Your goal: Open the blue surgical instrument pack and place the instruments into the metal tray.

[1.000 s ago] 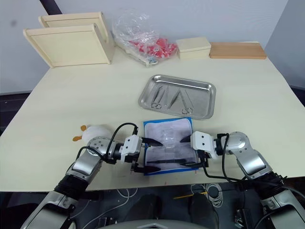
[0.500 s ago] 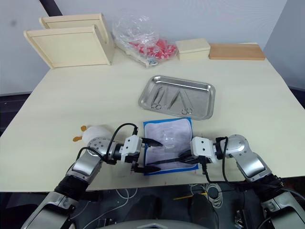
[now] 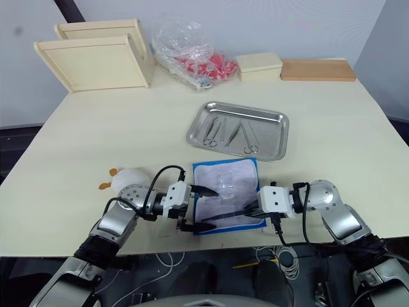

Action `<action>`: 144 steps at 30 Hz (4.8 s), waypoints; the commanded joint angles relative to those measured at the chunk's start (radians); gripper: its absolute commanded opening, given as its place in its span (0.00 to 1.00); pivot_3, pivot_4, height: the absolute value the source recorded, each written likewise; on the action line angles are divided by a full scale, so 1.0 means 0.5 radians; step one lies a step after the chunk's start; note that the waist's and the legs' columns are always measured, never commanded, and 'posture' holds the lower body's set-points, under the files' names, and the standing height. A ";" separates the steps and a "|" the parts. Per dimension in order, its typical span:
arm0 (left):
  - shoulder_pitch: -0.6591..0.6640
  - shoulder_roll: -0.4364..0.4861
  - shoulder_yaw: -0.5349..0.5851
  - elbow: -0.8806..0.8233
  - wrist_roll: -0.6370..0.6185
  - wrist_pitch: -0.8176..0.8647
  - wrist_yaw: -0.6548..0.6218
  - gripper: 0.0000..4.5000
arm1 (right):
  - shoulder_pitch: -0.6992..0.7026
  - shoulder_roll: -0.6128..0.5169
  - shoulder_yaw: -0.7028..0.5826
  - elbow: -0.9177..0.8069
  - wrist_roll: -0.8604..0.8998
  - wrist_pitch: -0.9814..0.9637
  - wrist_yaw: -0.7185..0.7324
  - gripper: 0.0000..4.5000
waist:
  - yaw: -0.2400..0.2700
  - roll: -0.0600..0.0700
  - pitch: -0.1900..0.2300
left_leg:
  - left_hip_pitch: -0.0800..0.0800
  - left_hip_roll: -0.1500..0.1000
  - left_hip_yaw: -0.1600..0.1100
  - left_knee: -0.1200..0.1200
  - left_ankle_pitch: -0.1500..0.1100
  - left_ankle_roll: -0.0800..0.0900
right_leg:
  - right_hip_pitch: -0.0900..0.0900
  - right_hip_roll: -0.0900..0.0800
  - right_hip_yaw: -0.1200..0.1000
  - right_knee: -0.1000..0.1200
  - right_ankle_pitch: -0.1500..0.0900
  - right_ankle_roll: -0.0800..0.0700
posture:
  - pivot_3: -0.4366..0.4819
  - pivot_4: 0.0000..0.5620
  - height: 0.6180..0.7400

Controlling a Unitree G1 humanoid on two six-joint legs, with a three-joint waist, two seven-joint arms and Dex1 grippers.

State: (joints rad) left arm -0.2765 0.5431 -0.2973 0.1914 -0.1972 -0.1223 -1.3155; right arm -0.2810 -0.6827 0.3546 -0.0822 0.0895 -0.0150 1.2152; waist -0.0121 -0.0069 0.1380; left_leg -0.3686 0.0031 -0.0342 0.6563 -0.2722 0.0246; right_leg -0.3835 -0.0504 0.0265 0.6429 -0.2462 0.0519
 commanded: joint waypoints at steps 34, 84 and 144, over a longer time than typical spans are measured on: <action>0.036 -0.018 -0.102 0.144 0.107 -0.018 -0.027 1.00 | 0.047 -0.664 -0.402 -0.561 0.100 0.276 0.107 0.00 | 0.007 0.002 0.006 | -0.002 0.000 0.000 0.000 0.000 0.000 | -0.001 -0.003 -0.001 -0.003 -0.001 0.001 | 0.48 0.27 1.00; 0.064 -0.018 -0.099 0.110 0.126 -0.025 0.021 1.00 | -0.842 0.554 -0.761 0.160 0.203 2.128 -1.800 0.00 | 0.004 0.006 0.005 | -0.019 -0.002 0.000 -0.005 0.000 0.000 | -0.018 -0.006 -0.001 -0.002 0.000 0.000 | 0.48 0.27 1.00; 0.267 -0.033 0.895 -1.091 -0.822 0.851 0.886 1.00 | -0.167 0.311 -1.234 -0.322 0.655 0.841 -1.092 0.99 | -0.007 -0.009 0.029 | -0.029 0.000 -0.001 -0.006 0.000 0.000 | -0.028 -0.004 -0.001 -0.002 0.001 0.001 | 0.48 0.27 1.00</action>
State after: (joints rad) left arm -0.1553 0.5101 0.0908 -0.3073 -0.5739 0.2886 -0.9004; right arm -0.3677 -0.5078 -0.2115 -0.1980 0.3766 0.4253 0.6503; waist -0.0156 -0.0117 0.1523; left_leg -0.3834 0.0030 -0.0349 0.6531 -0.2722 0.0246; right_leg -0.3977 -0.0522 0.0257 0.6417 -0.2458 0.0523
